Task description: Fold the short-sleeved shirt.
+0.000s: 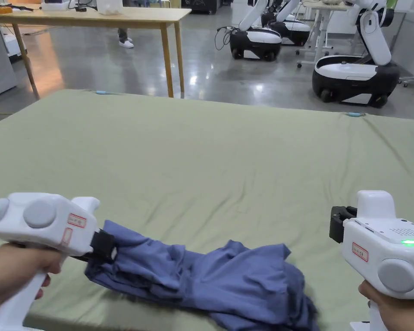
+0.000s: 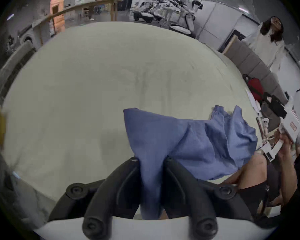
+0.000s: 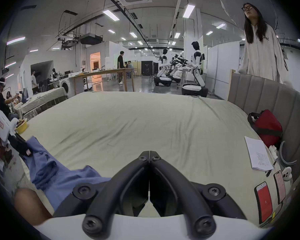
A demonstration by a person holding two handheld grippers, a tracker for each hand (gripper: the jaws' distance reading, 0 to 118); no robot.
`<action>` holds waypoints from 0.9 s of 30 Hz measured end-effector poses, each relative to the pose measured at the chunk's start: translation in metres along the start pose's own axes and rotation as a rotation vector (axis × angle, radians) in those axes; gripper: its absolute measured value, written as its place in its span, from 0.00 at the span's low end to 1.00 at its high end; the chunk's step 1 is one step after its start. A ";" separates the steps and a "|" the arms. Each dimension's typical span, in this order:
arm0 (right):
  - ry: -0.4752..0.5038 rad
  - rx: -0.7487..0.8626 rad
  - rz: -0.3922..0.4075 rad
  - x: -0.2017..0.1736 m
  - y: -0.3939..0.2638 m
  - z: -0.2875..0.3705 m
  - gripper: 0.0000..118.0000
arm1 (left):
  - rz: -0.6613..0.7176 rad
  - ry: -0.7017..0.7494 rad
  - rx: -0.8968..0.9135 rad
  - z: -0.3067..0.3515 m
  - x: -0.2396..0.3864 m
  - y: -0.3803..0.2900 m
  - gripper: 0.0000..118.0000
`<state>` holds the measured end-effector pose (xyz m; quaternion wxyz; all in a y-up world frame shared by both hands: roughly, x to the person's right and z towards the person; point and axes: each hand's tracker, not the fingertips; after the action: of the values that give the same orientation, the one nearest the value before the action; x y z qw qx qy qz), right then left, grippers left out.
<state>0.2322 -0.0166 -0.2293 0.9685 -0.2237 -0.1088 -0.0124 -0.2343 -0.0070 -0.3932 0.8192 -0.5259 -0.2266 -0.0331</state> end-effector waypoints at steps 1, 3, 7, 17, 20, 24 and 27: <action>-0.002 0.003 -0.002 0.000 0.000 0.001 0.01 | 0.004 0.039 -0.010 0.003 -0.010 0.002 0.12; 0.000 0.003 -0.006 0.000 0.000 0.000 0.01 | 0.001 0.103 -0.023 0.006 -0.021 0.001 0.12; 0.002 -0.005 -0.007 0.000 -0.006 -0.003 0.01 | 0.027 0.066 -0.015 0.012 -0.011 -0.002 0.12; -0.005 -0.007 -0.009 0.003 -0.004 -0.003 0.01 | -0.098 -0.020 0.002 0.027 0.102 0.034 0.12; -0.021 -0.003 -0.006 0.006 -0.003 0.000 0.01 | -0.178 -0.048 -0.028 0.008 0.145 0.036 0.12; -0.058 -0.021 -0.014 0.010 -0.002 0.000 0.01 | -0.234 -0.054 -0.073 -0.038 0.190 0.030 0.12; -0.062 -0.025 -0.017 0.011 -0.002 0.003 0.01 | -0.230 -0.051 -0.107 -0.075 0.207 0.029 0.12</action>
<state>0.2419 -0.0166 -0.2237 0.9616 -0.2352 -0.1405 -0.0153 -0.0156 -0.0217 -0.3591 0.7749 -0.5399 -0.3038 -0.1254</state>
